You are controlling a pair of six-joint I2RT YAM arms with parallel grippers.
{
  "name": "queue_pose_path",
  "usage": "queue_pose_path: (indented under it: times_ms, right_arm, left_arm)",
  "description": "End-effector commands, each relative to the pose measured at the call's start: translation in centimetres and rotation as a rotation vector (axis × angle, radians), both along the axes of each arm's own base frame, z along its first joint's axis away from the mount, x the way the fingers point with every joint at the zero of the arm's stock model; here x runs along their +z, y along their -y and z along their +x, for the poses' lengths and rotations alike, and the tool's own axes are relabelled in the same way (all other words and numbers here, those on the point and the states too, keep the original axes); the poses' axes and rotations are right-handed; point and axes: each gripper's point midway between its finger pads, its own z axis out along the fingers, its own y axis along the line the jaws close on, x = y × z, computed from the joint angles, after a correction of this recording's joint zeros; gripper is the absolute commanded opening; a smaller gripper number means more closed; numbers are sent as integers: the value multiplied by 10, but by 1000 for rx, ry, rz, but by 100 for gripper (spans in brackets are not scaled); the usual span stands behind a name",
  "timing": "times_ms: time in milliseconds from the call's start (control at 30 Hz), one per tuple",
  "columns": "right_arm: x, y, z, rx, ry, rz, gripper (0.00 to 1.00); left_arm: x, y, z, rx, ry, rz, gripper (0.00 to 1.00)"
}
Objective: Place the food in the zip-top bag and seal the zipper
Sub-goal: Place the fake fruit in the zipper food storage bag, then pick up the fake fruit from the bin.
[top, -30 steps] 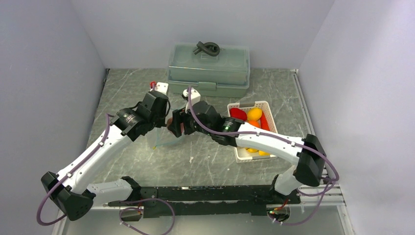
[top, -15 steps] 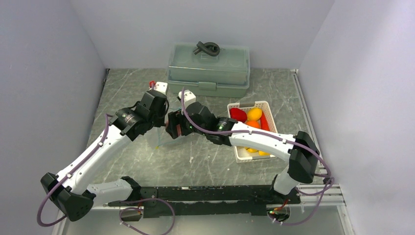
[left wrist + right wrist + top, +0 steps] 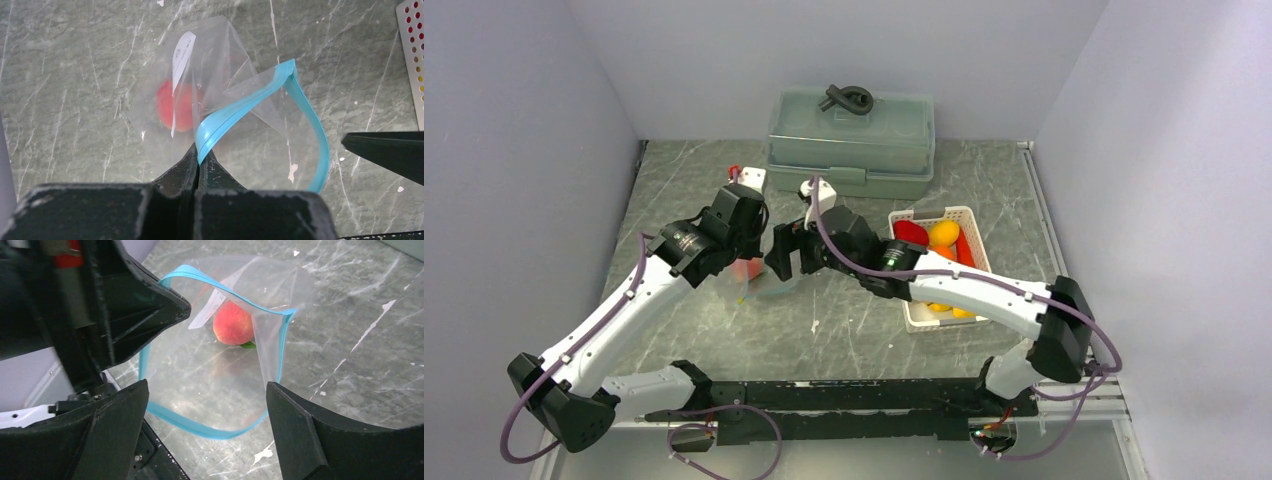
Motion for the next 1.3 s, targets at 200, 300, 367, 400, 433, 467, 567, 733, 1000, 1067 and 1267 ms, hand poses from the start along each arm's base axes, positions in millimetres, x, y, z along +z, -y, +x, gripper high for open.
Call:
queue_pose_path:
  times_ms: [200,300,367,400,433,467,567,733,1000,1067,1267]
  right_arm:
    - [45,59,4,-152,117,33,90]
    - [42,86,6,-219,138,-17,89]
    - [40,103,7,-263,145,-46,89]
    - [36,111,7,-281,146,-65,89]
    - [36,120,7,-303,149,-74,89]
    - [34,130,8,-333,148,-87,88]
    - [25,158,7,-393,120,-129,88]
    - [5,210,6,-510,54,-236,88]
    - [-46,272,5,-641,-104,-364,91]
    - [-62,283,3,-671,-144,-402,92]
    - [-104,303,-4,-737,-245,-496,95]
  left_arm:
    - [9,1,3,-1,38,-25,0]
    - [8,2,4,-2,37,-25,0]
    - [8,2,4,-2,36,-25,0]
    - [8,2,4,-2,36,-25,0]
    - [8,2,4,-2,36,-24,0]
    - [8,2,4,-3,34,-23,0]
    - [6,1,4,-3,31,-18,0]
    - [5,2,4,-4,25,-16,0]
    - [5,2,4,-5,26,-18,0]
    - [5,2,4,-3,26,-17,0]
    - [7,2,4,-7,30,-23,0]
